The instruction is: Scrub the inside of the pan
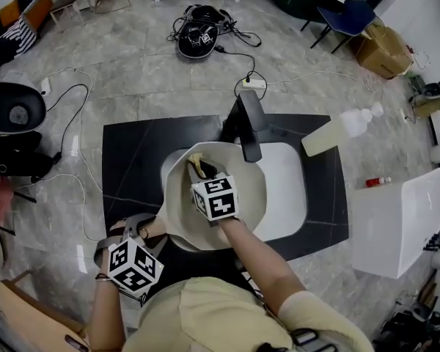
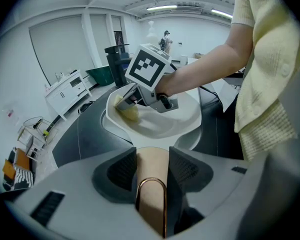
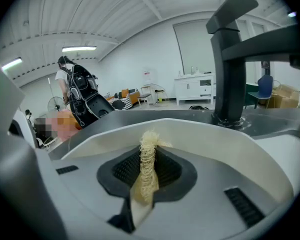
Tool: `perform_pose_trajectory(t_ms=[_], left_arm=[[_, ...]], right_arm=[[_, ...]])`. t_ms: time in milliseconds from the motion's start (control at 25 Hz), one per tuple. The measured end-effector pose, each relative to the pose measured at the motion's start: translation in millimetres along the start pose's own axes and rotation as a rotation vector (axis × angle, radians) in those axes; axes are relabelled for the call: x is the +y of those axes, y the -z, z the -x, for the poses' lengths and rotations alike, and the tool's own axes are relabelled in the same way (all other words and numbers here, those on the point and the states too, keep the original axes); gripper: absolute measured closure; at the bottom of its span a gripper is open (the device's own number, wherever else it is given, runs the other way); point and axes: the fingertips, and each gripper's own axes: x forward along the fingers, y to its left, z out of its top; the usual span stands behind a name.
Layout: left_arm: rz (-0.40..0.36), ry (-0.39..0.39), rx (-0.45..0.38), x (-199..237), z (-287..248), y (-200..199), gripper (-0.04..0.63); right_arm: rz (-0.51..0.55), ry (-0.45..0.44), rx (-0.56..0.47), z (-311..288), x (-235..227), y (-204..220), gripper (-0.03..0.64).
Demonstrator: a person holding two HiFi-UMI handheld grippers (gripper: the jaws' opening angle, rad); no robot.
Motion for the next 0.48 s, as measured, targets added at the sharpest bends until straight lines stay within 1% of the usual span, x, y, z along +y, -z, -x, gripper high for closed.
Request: perform_pose_trajectory(t_ms=[120,280,480], left_arm=[[0.002,0.006,-0.003,0,-2,0,0.387],[0.023,0.008,-0.020,0,-1,0,0.387],[0.023,0.009,-0.026,1,0,0,0.387]], right_arm=[[0.015,-0.065,0.027,0,17,4,0.546],[0.067,-0.145,0.065,4,43,10,0.546],[0.117,-0.219,0.097,11,70,19,0.546]])
